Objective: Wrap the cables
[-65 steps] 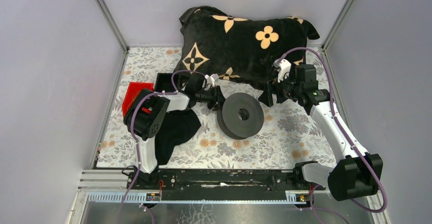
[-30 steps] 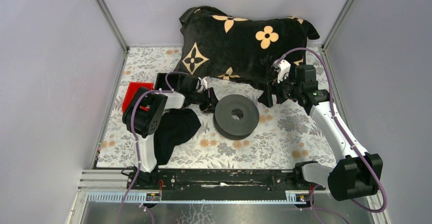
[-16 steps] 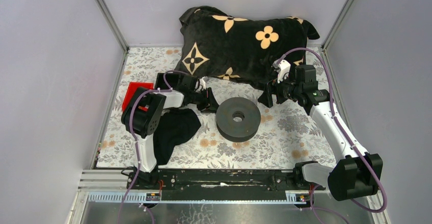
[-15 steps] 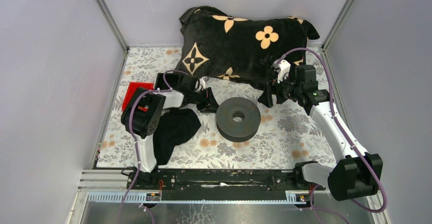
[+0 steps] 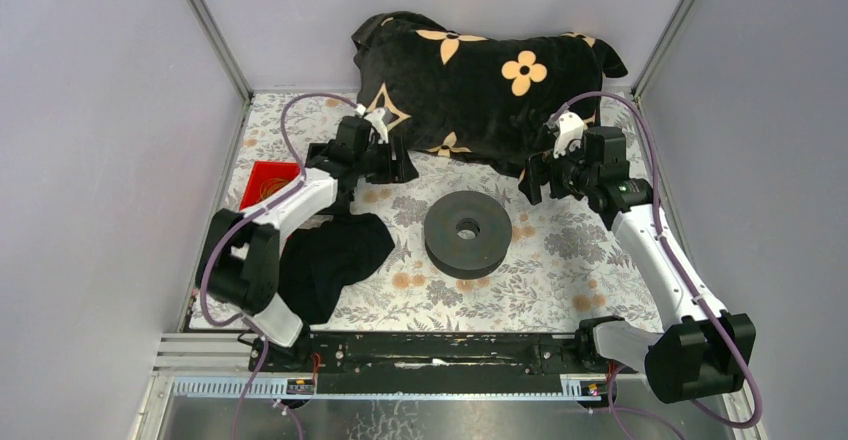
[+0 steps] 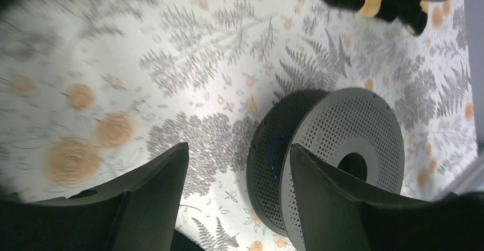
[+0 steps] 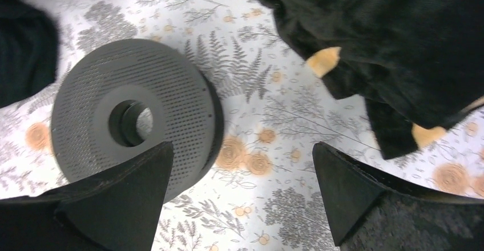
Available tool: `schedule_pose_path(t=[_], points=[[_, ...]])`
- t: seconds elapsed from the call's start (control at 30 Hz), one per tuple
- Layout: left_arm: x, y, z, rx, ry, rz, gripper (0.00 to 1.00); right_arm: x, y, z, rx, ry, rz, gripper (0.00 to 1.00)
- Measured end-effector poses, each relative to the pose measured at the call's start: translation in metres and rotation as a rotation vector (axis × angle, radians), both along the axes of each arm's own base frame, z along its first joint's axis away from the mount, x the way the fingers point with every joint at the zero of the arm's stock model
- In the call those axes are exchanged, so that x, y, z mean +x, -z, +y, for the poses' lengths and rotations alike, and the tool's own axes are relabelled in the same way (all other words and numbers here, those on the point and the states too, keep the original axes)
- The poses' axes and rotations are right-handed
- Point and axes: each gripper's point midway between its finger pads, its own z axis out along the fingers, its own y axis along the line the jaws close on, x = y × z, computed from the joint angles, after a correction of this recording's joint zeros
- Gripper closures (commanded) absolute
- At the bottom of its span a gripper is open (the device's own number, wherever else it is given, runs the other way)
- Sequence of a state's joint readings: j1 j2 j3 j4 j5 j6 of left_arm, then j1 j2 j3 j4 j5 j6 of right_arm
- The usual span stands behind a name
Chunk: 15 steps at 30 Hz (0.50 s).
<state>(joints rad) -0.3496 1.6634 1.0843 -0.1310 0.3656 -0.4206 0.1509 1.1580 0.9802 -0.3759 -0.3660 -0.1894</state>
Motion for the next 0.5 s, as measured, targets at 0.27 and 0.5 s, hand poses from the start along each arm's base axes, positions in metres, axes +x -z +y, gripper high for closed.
schedule_pose_path(t=[0.27, 0.5], points=[[0.02, -0.081, 0.038, 0.132, -0.094, -0.319, 0.04, 0.022, -0.014, -0.034, -0.094, 0.198, -0.065, 0.01], [0.01, -0.139, 0.082, 0.247, -0.195, -0.554, 0.0, 0.036, -0.027, -0.051, -0.144, 0.3, -0.084, 0.01]])
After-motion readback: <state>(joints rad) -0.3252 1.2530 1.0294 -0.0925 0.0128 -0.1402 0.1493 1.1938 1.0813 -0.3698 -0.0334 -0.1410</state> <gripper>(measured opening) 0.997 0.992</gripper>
